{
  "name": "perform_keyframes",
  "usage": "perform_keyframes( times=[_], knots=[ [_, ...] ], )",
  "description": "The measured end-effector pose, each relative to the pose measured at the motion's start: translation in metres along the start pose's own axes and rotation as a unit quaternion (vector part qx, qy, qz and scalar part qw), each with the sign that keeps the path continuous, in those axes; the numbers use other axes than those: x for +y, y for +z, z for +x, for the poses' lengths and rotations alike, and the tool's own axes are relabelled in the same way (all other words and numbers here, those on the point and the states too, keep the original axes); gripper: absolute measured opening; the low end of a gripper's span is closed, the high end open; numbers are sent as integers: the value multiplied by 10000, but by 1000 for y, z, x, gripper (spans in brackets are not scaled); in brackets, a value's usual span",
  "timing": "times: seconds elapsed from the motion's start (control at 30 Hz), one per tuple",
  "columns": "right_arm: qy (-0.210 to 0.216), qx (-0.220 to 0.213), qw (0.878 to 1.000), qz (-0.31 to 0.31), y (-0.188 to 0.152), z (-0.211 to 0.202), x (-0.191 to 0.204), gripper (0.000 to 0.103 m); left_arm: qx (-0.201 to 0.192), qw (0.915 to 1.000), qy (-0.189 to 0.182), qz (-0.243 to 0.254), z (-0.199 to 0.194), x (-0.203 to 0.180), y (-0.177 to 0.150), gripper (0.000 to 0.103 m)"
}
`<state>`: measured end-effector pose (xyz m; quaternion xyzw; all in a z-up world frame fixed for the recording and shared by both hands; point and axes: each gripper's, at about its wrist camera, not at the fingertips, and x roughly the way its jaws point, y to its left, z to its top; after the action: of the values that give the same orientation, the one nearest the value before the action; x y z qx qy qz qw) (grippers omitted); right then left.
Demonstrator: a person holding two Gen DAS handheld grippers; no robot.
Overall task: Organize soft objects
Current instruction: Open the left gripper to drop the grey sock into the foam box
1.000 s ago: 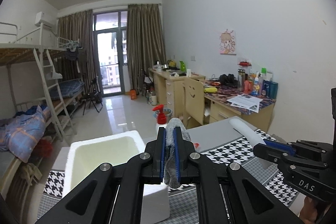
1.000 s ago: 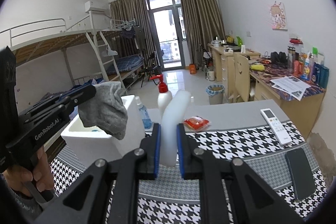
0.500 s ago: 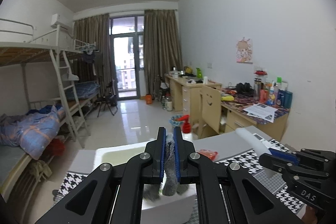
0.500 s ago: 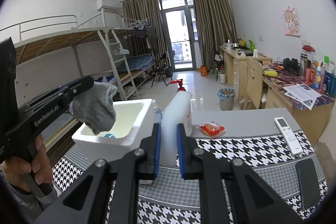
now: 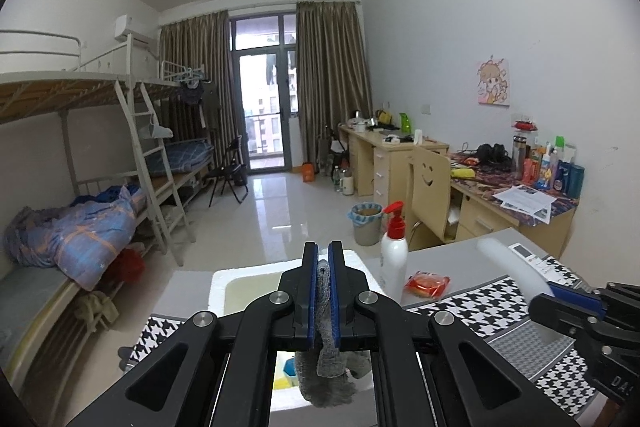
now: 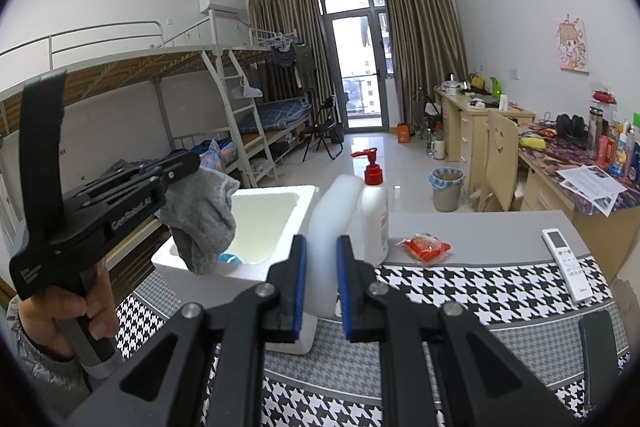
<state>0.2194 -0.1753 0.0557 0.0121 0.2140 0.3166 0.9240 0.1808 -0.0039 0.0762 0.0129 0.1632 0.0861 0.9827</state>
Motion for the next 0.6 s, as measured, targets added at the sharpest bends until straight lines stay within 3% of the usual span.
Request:
perform_keyframes(
  times=[0.47,0.5,0.57,0.6],
  knots=[
    [-110,69,9999,27,0,3,-3,18,616,9980,28,-99,33,15,-11,6],
    [-107,70,9999,27,0,3,-3,18,664,9978,12,-69,35,15,-12,10],
    [-107,84,9999,30,0,4,-3,18,739,9972,-6,-98,37,18,-16,30],
    [-110,95,9999,24,0,4,-2,18,745,9971,16,-118,37,19,-16,57]
  ],
)
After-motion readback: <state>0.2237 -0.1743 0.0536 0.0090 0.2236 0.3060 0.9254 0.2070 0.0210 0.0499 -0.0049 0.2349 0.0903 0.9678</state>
